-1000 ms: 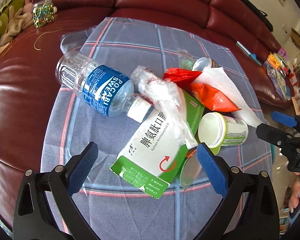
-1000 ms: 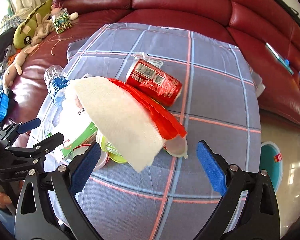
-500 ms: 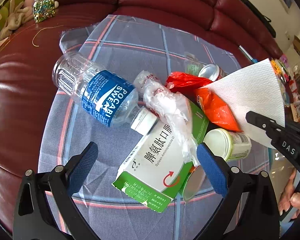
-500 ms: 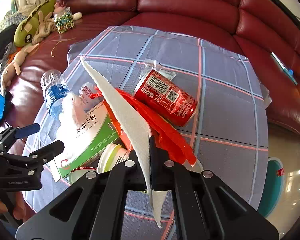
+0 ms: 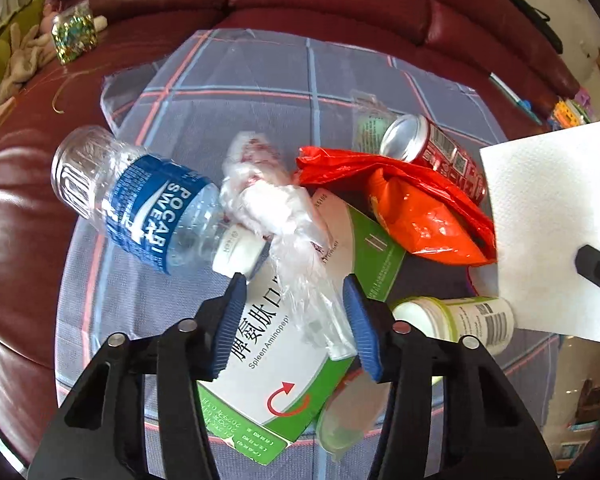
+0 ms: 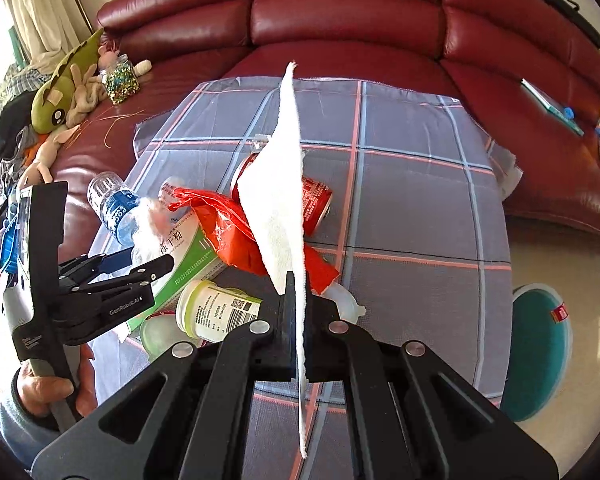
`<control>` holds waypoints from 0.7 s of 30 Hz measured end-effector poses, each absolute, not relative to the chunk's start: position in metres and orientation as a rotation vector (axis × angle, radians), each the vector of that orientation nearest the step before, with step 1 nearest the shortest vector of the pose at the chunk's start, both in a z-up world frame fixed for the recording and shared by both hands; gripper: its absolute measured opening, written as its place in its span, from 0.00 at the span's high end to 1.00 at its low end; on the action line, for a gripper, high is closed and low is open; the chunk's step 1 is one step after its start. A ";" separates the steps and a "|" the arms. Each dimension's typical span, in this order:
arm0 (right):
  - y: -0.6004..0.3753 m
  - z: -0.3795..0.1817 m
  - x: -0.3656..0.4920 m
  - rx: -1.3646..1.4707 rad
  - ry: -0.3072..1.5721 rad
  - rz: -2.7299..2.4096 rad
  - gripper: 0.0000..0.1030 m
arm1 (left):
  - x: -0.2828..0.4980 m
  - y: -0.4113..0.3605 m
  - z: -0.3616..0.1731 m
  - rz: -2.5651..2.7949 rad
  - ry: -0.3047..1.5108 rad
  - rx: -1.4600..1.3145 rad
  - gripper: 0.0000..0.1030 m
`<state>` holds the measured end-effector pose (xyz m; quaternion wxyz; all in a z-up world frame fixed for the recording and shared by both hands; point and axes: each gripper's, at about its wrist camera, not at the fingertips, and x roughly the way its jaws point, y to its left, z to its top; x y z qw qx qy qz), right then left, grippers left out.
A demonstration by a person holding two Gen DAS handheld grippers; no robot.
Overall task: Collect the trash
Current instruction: 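Grasp the plastic bag with the left tool while the right tool grasps the white tissue, then carry the bag and tissue over the bin and open both tools to drop them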
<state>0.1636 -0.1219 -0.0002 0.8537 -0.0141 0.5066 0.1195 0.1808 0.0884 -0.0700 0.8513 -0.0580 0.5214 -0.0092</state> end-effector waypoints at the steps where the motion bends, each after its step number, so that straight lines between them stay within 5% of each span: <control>1: -0.124 0.000 0.162 -0.024 1.065 0.251 0.98 | 0.180 0.089 -0.071 -0.010 1.095 -0.115 0.81; 4: -0.133 -0.001 0.160 0.001 1.068 0.251 0.98 | 0.177 0.092 -0.069 -0.025 1.091 -0.133 0.89; 21: -0.203 0.023 0.132 0.100 0.995 0.180 0.98 | 0.125 0.037 0.018 -0.305 0.905 -0.128 0.90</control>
